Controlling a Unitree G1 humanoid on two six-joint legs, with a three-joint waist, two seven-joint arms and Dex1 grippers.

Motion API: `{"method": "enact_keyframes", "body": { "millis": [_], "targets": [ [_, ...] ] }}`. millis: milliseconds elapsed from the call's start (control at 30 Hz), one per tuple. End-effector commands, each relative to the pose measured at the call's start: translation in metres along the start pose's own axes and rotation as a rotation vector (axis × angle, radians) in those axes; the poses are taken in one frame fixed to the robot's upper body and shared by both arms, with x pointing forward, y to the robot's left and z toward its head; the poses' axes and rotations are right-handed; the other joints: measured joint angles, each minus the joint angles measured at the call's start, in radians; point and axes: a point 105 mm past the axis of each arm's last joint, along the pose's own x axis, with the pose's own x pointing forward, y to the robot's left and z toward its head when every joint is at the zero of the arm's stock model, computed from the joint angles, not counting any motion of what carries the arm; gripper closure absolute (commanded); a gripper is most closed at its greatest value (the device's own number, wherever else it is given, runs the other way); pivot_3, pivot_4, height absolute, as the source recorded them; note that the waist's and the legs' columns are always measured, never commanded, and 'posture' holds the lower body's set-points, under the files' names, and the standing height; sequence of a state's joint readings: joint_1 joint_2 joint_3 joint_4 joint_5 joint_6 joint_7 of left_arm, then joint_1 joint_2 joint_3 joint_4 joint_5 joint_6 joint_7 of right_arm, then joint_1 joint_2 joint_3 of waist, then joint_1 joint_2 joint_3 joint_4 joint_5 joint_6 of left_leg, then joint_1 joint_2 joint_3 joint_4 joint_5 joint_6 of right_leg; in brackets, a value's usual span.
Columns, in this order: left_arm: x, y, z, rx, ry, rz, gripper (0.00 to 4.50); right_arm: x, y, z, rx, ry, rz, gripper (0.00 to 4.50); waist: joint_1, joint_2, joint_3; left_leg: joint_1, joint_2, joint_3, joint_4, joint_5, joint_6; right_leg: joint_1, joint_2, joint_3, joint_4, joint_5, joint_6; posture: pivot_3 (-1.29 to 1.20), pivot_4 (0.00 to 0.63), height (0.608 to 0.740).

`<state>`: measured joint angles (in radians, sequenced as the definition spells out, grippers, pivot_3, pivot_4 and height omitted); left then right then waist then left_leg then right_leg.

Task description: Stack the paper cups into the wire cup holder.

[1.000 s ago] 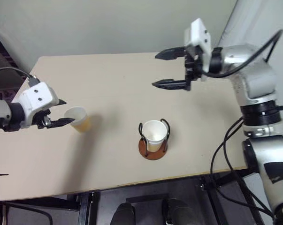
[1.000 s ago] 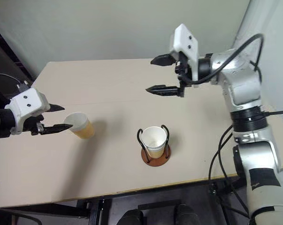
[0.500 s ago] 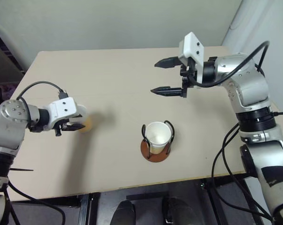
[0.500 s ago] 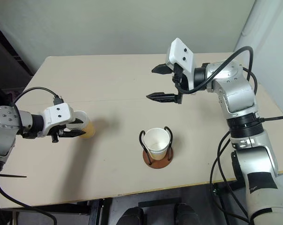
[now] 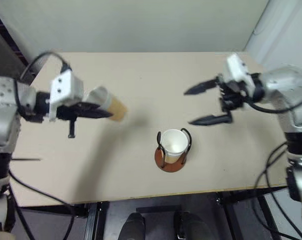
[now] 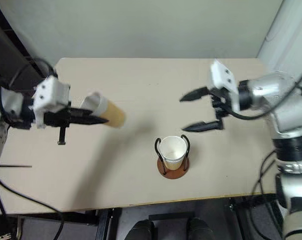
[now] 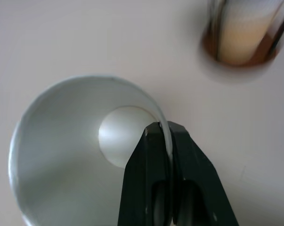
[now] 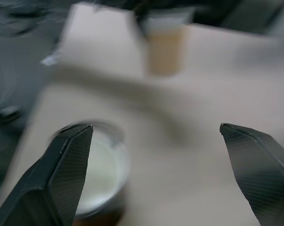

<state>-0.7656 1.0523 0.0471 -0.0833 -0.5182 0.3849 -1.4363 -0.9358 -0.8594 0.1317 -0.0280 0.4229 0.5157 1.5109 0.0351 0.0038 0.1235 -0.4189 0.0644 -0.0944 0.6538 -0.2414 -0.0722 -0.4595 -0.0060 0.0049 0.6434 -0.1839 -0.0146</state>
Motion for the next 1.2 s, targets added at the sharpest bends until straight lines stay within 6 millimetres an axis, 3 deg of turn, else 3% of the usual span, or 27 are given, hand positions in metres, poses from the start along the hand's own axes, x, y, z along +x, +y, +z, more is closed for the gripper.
{"method": "enact_keyframes", "body": {
  "millis": [33,167,367,567,833,967,1133,1200],
  "targets": [
    [0.022,-0.013,0.046,0.107,-0.153,-0.169,4.44,-0.036,0.010,0.001,-0.063,0.054,-0.009,0.00,0.001,0.000,0.000,0.001,0.000,0.000,0.003,0.001,-0.002,0.003,-0.001,0.001,-0.001,0.000,0.001,0.00,0.150,0.740],
    [0.052,-0.018,0.056,0.183,-0.186,-0.334,4.44,-0.052,0.017,-0.002,-0.053,0.074,-0.030,0.00,-0.009,0.001,0.001,0.014,0.000,0.002,0.005,-0.007,0.012,0.015,-0.001,0.007,-0.002,0.002,0.012,0.00,0.150,0.740],
    [0.085,-0.025,0.038,0.265,-0.096,-0.468,4.44,-0.054,0.023,-0.002,-0.047,0.093,-0.069,0.00,-0.029,0.002,0.001,0.023,0.000,0.014,0.008,-0.007,0.022,0.024,0.005,0.018,-0.004,-0.001,0.016,0.00,0.150,0.740],
    [0.094,-0.026,0.018,0.333,-0.012,-0.511,4.44,-0.057,0.029,-0.003,-0.035,0.112,-0.107,0.00,-0.027,0.002,0.001,0.025,0.000,0.016,0.009,-0.007,0.023,0.026,0.008,0.026,-0.012,0.002,0.022,0.00,0.150,0.740],
    [0.106,-0.028,0.014,0.370,-0.037,-0.533,4.44,-0.053,0.033,-0.004,-0.024,0.116,-0.120,0.00,-0.019,0.002,0.001,0.018,-0.001,0.017,0.013,-0.013,0.033,0.025,0.002,0.028,-0.017,0.007,0.034,0.00,0.150,0.740],
    [0.106,-0.030,0.014,0.364,-0.042,-0.546,3.51,-0.051,0.034,-0.005,-0.021,0.122,-0.128,0.00,-0.018,0.002,0.001,0.018,-0.003,0.018,0.013,-0.015,0.034,0.025,0.000,0.028,-0.017,0.005,0.037,0.00,0.150,0.740],
    [0.108,-0.030,0.016,0.382,-0.049,-0.555,1.68,-0.050,0.033,-0.005,-0.022,0.119,-0.130,0.00,-0.017,0.002,0.001,0.018,-0.003,0.018,0.013,-0.016,0.034,0.025,0.000,0.028,-0.017,0.005,0.038,0.00,0.150,0.740],
    [0.110,-0.028,0.017,0.396,-0.048,-0.540,1.68,-0.050,0.032,-0.005,-0.024,0.118,-0.129,0.00,-0.017,0.002,0.001,0.018,-0.003,0.019,0.013,-0.016,0.034,0.025,0.000,0.028,-0.017,0.005,0.038,0.00,0.150,0.740]
  ]
}}
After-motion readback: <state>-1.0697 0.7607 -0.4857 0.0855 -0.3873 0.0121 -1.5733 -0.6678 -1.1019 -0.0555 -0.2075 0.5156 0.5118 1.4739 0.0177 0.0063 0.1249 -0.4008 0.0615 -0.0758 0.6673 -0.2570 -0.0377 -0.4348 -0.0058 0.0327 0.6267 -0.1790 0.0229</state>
